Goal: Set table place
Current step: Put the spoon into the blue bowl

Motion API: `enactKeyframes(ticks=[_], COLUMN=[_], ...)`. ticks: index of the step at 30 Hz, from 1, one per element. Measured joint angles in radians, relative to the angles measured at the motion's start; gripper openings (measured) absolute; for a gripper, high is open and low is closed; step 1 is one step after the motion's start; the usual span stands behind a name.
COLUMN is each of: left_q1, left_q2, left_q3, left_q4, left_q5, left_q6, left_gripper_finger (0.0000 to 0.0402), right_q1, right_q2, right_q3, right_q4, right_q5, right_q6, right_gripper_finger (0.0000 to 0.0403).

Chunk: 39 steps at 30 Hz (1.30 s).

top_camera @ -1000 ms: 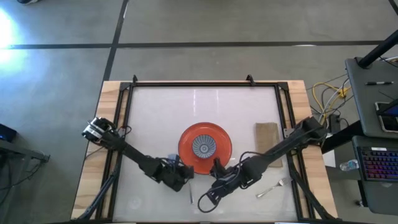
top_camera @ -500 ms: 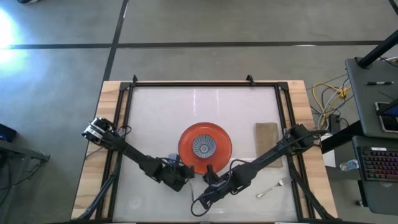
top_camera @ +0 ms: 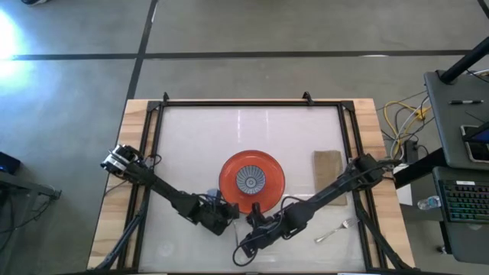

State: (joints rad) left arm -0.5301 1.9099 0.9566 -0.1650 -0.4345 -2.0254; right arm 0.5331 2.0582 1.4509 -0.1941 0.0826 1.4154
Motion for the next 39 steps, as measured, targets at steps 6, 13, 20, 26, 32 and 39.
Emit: enactKeyframes(ticks=[6, 13, 20, 26, 32, 39], left_q1=[-0.001, -0.002, -0.017, -0.021, -0.022, -0.028], left_q2=[0.000, 0.000, -0.003, -0.031, -0.054, -0.058], left_q3=[0.000, 0.000, 0.012, 0.014, 0.012, 0.023], left_q4=[0.000, 0.013, 0.025, 0.024, 0.010, 0.006], left_q5=[-0.002, -0.011, -0.027, -0.048, -0.075, -0.094], left_q6=[0.000, 0.031, 0.069, 0.081, 0.105, 0.112], left_gripper_finger=[0.0000, 0.0000, 0.0000, 0.0000, 0.0000, 0.0000], right_q1=[0.001, -0.002, -0.003, -0.003, -0.005, -0.026], right_q2=[0.007, 0.001, -0.003, -0.008, -0.015, -0.061], right_q3=[0.000, 0.000, 0.000, 0.000, 0.000, 0.000], right_q4=[-0.004, -0.011, -0.011, -0.016, -0.049, -0.071], right_q5=[-0.003, -0.002, -0.003, -0.005, -0.011, -0.003], right_q6=[0.002, -0.028, -0.057, -0.067, -0.089, -0.150], right_gripper_finger=[0.0132, 0.0139, 0.0139, 0.0139, 0.0137, 0.0137])
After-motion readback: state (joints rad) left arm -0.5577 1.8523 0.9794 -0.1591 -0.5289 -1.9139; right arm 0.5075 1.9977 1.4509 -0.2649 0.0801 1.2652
